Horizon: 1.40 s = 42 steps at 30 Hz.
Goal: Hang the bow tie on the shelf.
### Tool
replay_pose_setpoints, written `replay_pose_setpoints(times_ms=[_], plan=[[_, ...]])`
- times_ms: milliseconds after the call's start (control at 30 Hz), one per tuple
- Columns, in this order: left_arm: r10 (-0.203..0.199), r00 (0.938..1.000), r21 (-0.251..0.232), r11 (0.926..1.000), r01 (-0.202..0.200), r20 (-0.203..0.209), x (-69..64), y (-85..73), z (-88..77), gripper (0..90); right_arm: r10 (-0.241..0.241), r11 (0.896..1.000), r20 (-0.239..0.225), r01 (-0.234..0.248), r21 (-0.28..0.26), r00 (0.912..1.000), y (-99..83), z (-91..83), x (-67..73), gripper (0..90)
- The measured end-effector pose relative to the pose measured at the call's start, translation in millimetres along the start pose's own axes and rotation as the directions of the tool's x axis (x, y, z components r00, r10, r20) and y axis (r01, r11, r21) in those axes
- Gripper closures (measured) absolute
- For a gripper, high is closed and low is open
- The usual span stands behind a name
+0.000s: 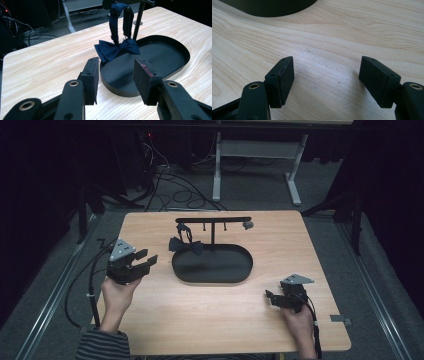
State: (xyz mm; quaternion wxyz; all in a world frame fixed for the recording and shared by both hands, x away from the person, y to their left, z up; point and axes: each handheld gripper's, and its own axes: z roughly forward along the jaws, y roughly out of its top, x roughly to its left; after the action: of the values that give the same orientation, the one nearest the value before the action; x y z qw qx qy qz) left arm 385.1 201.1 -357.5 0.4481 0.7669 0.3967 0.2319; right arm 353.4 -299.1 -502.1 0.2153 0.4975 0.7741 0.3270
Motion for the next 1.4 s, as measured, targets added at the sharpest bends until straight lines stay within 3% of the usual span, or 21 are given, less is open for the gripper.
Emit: replay_pose_setpoints(times_ms=[300,967,1100,1400], plan=[[-0.005,0.9999,0.005,1.0000,0.005,-0.014,-0.3,-9.1,-6.6,56.2,0.000,1.000,0.000,0.000,0.000,1.0000,0.0,0.0,0.0,29.6],[-0.044,0.9990,0.009,0.9990,0.044,0.000,0.8,-31.2,-14.8,55.9,-0.001,1.000,0.001,0.001,0.000,1.0000,0.0,0.0,0.1,29.6],[-0.053,0.9986,-0.008,0.9986,0.053,-0.010,-0.3,-37.4,-15.2,56.3,0.000,1.000,0.001,0.000,0.000,1.0000,0.0,0.0,0.2,29.6],[-0.068,0.9976,0.003,0.9977,0.068,0.006,-2.5,-46.3,-12.1,56.1,-0.002,1.000,0.000,0.002,0.000,1.0000,0.0,0.1,0.1,29.6]])
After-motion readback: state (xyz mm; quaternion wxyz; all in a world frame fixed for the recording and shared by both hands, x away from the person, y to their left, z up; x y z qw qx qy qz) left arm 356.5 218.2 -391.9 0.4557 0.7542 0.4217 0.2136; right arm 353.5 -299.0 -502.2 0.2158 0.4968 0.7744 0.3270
